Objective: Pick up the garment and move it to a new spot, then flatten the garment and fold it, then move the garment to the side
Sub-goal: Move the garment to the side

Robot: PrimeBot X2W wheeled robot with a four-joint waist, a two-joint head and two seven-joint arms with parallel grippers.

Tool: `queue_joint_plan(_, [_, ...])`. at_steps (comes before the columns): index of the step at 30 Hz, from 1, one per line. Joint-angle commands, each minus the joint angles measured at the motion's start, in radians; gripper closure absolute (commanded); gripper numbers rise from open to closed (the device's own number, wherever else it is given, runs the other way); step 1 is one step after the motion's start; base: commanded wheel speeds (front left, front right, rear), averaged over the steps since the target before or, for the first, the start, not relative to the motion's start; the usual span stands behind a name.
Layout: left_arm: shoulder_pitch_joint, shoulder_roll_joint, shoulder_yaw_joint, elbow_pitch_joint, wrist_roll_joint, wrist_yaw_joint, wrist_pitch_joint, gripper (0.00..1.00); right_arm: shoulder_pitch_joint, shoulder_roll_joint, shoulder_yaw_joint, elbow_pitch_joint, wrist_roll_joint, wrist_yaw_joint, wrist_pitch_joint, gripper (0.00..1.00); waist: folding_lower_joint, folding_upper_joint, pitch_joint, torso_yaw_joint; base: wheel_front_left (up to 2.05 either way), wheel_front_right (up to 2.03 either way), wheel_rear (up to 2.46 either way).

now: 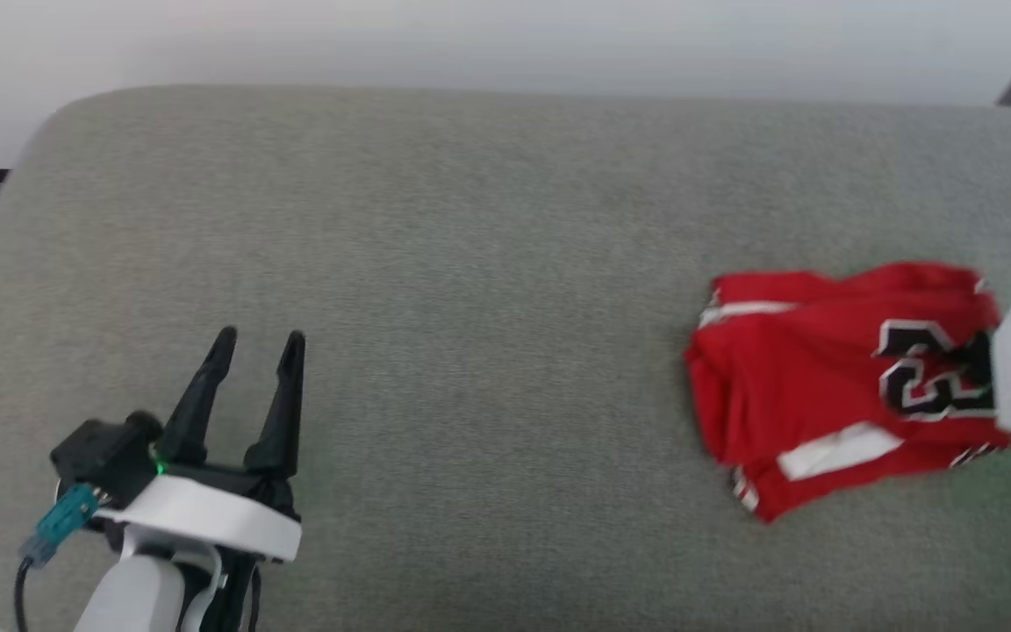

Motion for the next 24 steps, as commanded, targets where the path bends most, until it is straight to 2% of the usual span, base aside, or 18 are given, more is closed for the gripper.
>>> queue_joint_plan(1, [-0.027,0.005,-0.011,-0.001,0.016,-0.003,-0.004,0.00,-0.024,-0.016,-0.011,0.000,-0.017,-0.001,-0.018,1.00,0.0000,0.0000,0.028,-0.036,0.00,0.00,0.00])
queue_joint_plan(11, [-0.182,0.002,-0.134,0.017,0.014,-0.003,-0.004,0.00,-0.151,-0.098,-0.065,0.048,-0.128,-0.001,-0.131,1.00,0.0000,0.0000,0.114,-0.147,0.00,0.00,0.00])
queue_joint_plan(16, [-0.288,0.000,-0.219,0.034,0.000,-0.003,-0.004,0.00,-0.221,-0.112,-0.095,0.128,-0.206,-0.001,-0.220,1.00,0.0000,0.0000,0.166,-0.196,0.00,0.00,0.00])
queue_joint_plan(24, [-0.403,-0.005,-0.323,0.059,-0.009,-0.003,-0.004,0.00,-0.317,-0.124,-0.164,0.305,-0.349,-0.001,-0.356,1.00,0.0000,0.0000,0.229,-0.229,0.00,0.00,0.00])
